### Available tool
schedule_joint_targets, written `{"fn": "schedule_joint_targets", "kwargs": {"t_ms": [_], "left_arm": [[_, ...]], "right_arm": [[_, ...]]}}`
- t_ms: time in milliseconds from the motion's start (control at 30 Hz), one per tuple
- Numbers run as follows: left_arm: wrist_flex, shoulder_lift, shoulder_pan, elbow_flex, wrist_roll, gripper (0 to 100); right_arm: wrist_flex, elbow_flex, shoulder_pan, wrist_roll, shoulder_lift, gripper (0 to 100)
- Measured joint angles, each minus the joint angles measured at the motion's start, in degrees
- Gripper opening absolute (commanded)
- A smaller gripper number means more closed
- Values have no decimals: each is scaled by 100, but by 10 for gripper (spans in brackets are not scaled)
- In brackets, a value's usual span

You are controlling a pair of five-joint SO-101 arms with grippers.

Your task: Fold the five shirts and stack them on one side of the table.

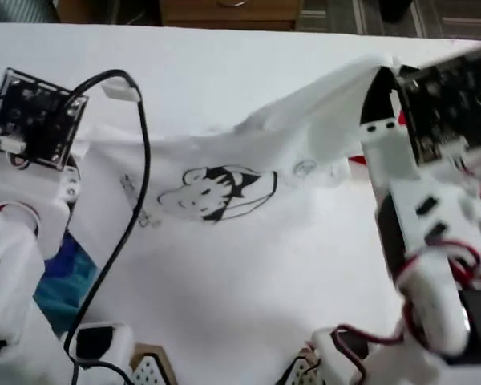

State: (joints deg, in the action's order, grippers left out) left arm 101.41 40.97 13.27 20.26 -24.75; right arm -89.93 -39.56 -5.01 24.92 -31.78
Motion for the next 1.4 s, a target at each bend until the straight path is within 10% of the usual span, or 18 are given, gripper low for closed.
{"fn": "schedule_joint_targets", "kwargs": {"t_ms": [1400], "left_arm": [[9,1793,26,-70,176,24]], "right_arm": [[-44,-3042,466,53,-580,19]]}}
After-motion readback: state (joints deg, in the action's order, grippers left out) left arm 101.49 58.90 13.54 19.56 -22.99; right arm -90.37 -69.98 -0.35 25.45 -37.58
